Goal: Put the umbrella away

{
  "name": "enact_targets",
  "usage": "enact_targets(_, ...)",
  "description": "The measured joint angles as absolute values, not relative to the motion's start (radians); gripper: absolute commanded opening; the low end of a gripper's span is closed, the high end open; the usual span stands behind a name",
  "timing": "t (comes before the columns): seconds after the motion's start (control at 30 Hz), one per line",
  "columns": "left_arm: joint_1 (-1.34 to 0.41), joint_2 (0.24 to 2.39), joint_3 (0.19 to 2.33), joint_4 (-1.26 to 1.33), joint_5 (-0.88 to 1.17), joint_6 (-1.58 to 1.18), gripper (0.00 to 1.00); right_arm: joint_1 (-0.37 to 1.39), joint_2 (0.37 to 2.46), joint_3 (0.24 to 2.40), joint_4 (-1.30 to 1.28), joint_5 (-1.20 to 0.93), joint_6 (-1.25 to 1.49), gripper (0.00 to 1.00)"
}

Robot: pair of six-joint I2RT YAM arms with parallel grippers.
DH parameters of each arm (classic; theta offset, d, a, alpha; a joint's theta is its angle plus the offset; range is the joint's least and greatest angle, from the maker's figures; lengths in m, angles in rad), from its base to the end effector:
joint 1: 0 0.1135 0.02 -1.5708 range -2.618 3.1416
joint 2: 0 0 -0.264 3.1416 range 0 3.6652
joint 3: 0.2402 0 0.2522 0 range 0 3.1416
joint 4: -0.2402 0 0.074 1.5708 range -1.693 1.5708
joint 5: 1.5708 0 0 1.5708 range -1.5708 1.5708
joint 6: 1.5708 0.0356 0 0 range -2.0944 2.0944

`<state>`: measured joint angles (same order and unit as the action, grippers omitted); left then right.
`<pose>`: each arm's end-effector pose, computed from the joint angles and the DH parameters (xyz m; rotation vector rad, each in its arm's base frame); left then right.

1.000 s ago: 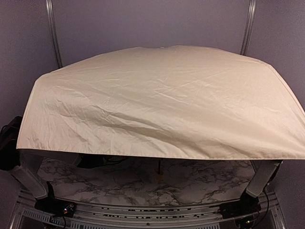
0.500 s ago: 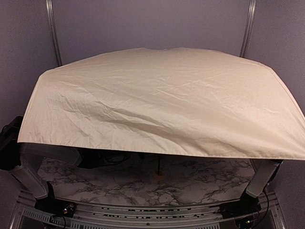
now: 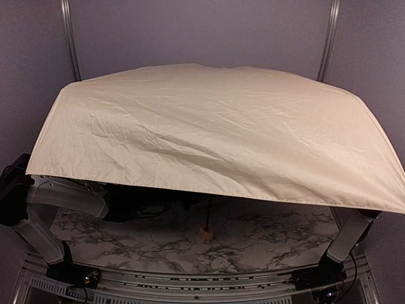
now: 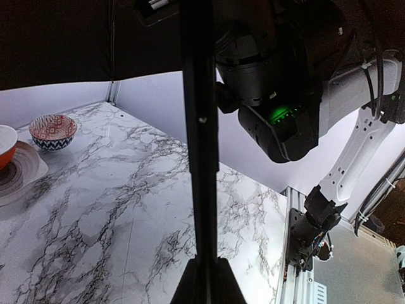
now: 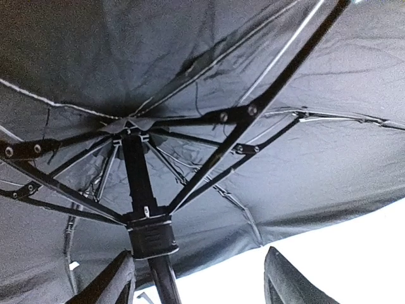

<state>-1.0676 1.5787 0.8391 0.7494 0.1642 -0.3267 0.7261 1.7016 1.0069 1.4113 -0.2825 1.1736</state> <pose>0.1649 -0.3117 0.2578 0.7435 1.5259 -1.2035 0.2646 0.2482 0.3356 -0.0829 1.0464 1.8734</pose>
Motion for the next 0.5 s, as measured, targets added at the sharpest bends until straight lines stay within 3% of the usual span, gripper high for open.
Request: enact_targets(0.5,-1.058,1.582,0.857,0.728,0.236,-0.334,0.00,0.748,1.679,1.006,1.383,-0.259,1.106,0.58)
